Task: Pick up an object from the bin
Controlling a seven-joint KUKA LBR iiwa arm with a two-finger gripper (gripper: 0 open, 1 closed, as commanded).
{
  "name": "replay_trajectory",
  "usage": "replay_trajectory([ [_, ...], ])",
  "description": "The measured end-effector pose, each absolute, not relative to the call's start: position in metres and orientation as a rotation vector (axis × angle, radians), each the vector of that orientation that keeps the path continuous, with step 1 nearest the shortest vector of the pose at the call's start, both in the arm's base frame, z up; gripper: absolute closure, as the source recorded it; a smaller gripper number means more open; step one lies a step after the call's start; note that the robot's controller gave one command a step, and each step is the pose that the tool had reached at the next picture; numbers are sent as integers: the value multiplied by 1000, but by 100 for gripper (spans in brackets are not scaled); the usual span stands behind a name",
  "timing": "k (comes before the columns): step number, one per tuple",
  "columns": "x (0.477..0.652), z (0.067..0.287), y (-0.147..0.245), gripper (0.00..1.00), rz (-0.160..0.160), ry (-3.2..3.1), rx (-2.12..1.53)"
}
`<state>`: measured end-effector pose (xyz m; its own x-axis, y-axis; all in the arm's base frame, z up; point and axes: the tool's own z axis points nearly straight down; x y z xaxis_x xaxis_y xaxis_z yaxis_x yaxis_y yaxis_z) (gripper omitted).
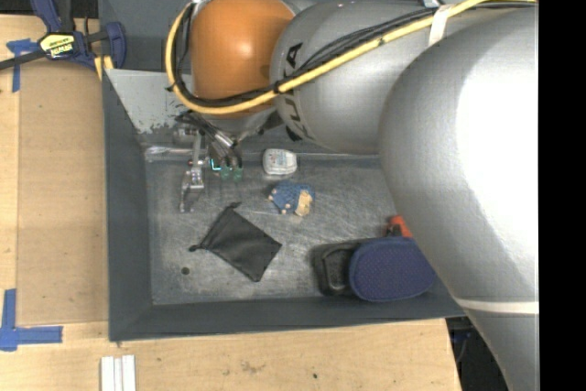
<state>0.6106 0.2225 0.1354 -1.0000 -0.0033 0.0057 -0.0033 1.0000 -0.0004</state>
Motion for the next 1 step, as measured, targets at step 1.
replay_trajectory([
  [1,559,72,154,0,-12,-3151,-6],
])
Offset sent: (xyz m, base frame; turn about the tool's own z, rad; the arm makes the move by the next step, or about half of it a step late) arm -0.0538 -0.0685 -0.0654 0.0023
